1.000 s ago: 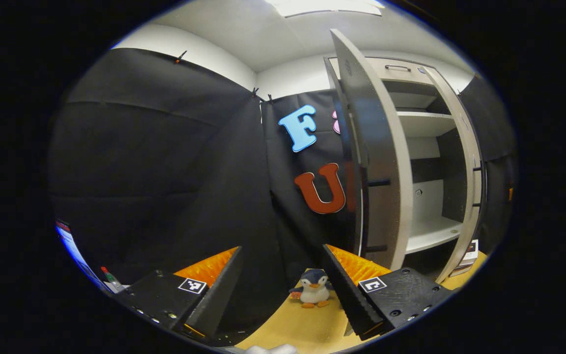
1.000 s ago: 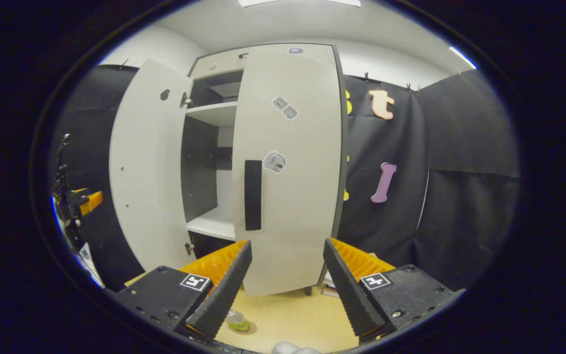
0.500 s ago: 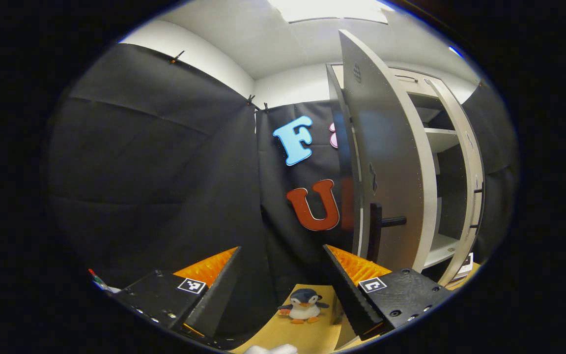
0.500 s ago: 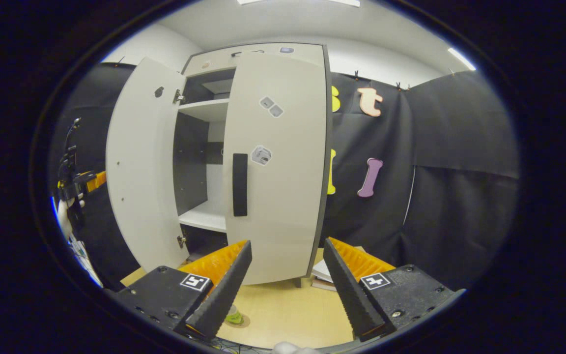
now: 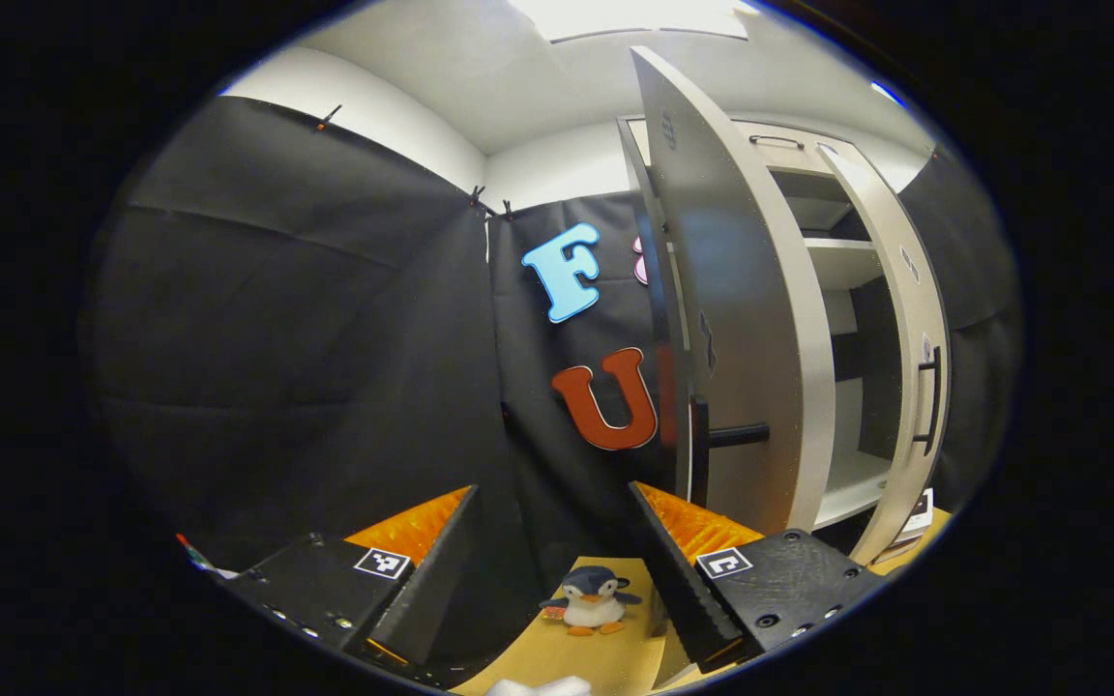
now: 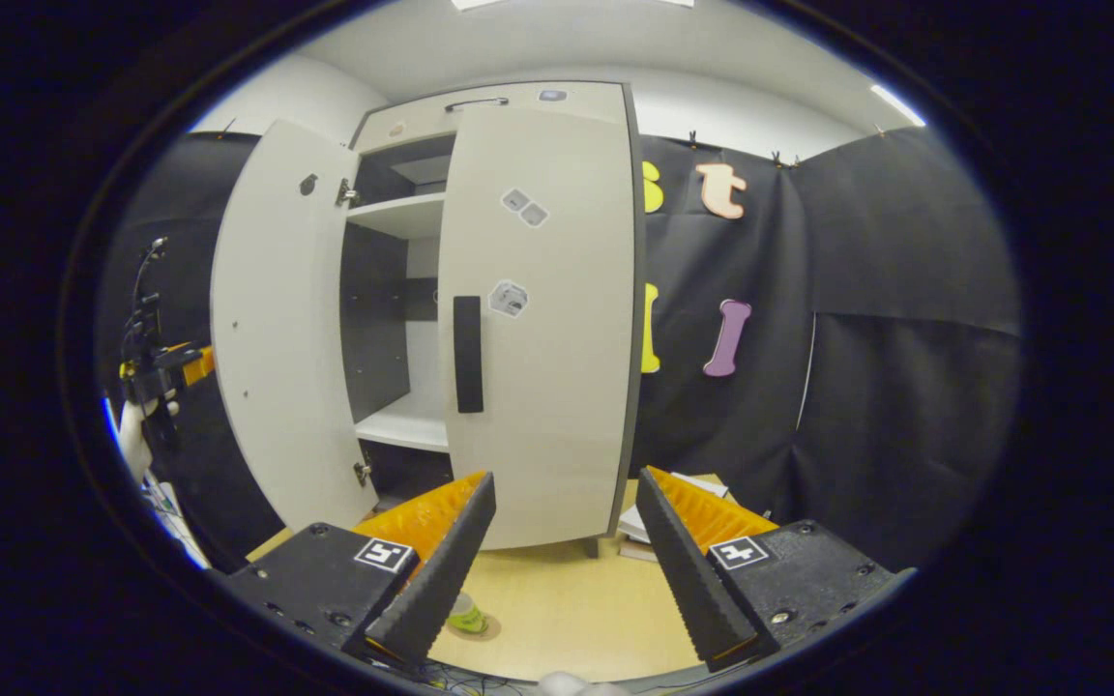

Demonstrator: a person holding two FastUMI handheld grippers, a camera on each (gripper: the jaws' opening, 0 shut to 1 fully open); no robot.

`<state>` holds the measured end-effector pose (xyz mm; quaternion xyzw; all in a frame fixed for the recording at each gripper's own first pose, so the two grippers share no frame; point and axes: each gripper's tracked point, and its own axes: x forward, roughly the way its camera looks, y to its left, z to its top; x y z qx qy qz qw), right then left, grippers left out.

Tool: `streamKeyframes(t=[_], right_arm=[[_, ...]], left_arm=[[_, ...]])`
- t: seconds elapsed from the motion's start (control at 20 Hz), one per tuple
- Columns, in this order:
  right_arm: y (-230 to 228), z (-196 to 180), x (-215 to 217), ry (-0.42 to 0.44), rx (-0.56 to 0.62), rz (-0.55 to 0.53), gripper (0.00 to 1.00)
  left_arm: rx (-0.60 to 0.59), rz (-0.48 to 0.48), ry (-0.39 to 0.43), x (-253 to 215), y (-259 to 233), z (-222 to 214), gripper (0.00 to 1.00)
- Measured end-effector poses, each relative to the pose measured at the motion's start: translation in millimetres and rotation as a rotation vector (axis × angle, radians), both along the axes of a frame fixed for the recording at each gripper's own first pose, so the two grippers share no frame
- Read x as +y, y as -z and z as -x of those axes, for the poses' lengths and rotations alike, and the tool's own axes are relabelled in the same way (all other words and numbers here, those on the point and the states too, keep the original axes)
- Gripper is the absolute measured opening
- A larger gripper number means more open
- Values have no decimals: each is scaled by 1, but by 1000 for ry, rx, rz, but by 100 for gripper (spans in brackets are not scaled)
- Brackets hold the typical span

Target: Grasp the bottle in the cabinet with the left hand and place it on the coaster, then close the right door with the right hand and the left door with the left hand.

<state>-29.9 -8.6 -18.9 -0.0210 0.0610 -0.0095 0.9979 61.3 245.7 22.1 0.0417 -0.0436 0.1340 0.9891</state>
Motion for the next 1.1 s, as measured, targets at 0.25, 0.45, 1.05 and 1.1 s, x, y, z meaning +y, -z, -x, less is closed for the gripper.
streamKeyframes(t=[0.25,0.45,1.05,1.1], right_arm=[[2,0,-8,-18,3,-19,96],[3,-2,-21,-30,1,-20,96],[-8,-3,-64,-54,-3,-20,94],[-8,-3,-65,-56,-2,-21,94]], left_arm=[[11,-13,-23,-5,-1,1,87],[23,-21,-25,-15,-1,2,87],[30,-29,-3,-82,0,1,87],[28,-26,3,-88,0,0,88]])
